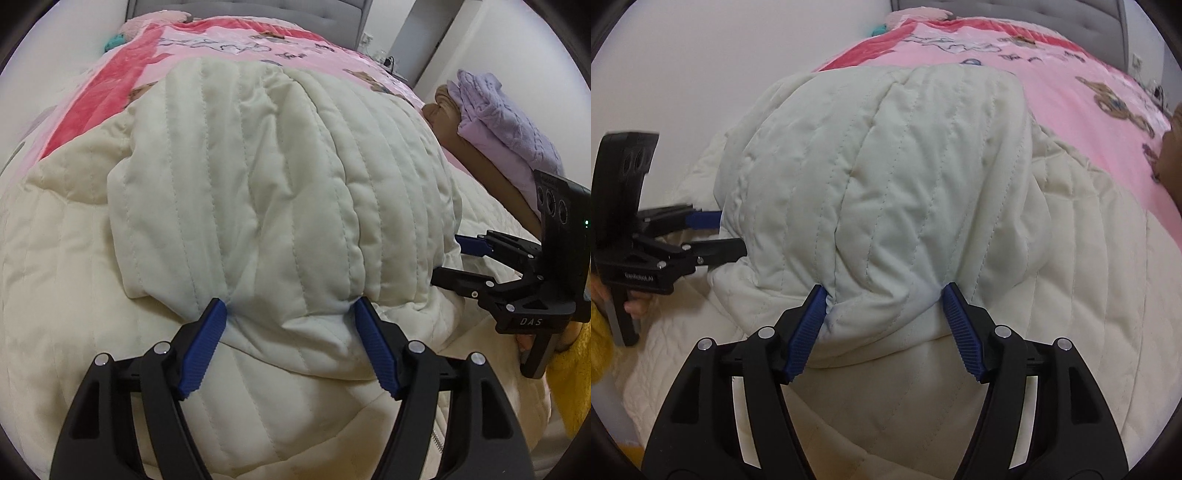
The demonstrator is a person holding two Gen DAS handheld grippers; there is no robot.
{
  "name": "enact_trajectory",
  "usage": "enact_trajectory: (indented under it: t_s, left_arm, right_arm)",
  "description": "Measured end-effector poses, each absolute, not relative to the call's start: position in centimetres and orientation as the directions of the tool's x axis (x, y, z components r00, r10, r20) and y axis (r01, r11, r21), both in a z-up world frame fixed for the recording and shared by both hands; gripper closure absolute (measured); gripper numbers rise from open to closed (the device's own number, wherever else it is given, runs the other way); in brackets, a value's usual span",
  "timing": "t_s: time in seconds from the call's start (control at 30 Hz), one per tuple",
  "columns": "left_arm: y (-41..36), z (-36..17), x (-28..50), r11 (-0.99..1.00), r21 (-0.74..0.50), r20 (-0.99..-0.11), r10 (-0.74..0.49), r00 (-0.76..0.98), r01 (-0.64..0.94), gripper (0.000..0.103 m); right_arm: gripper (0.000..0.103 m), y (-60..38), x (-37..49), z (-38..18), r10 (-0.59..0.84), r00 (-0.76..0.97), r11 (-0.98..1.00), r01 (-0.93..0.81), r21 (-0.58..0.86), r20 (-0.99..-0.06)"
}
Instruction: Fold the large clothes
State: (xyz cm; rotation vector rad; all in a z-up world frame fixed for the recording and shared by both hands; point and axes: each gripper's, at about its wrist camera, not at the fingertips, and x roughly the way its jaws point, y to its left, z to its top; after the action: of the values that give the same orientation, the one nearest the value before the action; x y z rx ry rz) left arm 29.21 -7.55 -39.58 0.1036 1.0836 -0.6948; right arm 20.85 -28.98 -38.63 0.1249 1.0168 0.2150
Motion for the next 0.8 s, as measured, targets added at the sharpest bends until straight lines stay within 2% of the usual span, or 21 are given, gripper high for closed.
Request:
enact_trajectory:
  t_s: [0.13, 0.23, 0.33, 0.4, 0.43, 0.5, 0.63, 0.67, 0.8]
  left_arm:
    - [-7.5, -39.1, 29.0, 0.79, -0.251, -0.834, -0.47, 0.289, 0.559, 0.029]
    - [-7.2, -37.9, 28.8, 0.796, -0.254, -0.828, -0.472, 0.302, 0.549, 0.028]
    - [-7.0, -35.0, 28.4, 0.795, -0.206, -0.804, -0.47, 0.365, 0.57, 0.027]
    - [-6.5, -33.0, 28.3, 0.804, -0.151, -0.762, -0.466, 0.45, 0.576, 0.018]
    - [-6.2, -31.7, 28.8, 0.806, -0.135, -0.739, -0.469, 0.484, 0.576, 0.017]
    - [-6.1, -30.9, 30.1, 0.797, -0.162, -0.733, -0.492, 0.47, 0.582, 0.016]
    - [-7.4, -32.3, 34.1, 0.765, -0.25, -0.772, -0.528, 0.354, 0.594, 0.016]
    - [-7.6, -33.2, 34.8, 0.763, -0.259, -0.789, -0.521, 0.326, 0.593, 0.016]
    - [-8.5, -36.0, 35.4, 0.75, -0.225, -0.83, -0.482, 0.28, 0.623, 0.016]
  right_arm:
    - [0.04, -29.9, 21.6, -37.7, 0.272, 0.511, 0.96, -0.085, 0.267, -0.815]
    - [0.04, -31.1, 21.0, -35.5, 0.302, 0.582, 0.944, -0.073, 0.322, -0.755]
    - [0.04, -31.6, 20.5, -32.9, 0.266, 0.651, 0.951, -0.056, 0.305, -0.711]
    - [0.04, -32.0, 20.9, -30.6, 0.249, 0.697, 0.957, -0.072, 0.28, -0.672]
    - [0.04, -32.3, 21.4, -29.6, 0.247, 0.713, 0.96, -0.087, 0.266, -0.656]
    - [0.04, -32.2, 22.8, -28.5, 0.265, 0.723, 0.958, -0.124, 0.258, -0.638]
    - [0.04, -31.4, 26.6, -29.3, 0.313, 0.641, 0.95, -0.209, 0.232, -0.701]
    - [0.04, -30.9, 27.7, -30.6, 0.288, 0.6, 0.957, -0.213, 0.198, -0.746]
    - [0.041, -29.9, 29.1, -34.7, 0.218, 0.496, 0.969, -0.214, 0.125, -0.841]
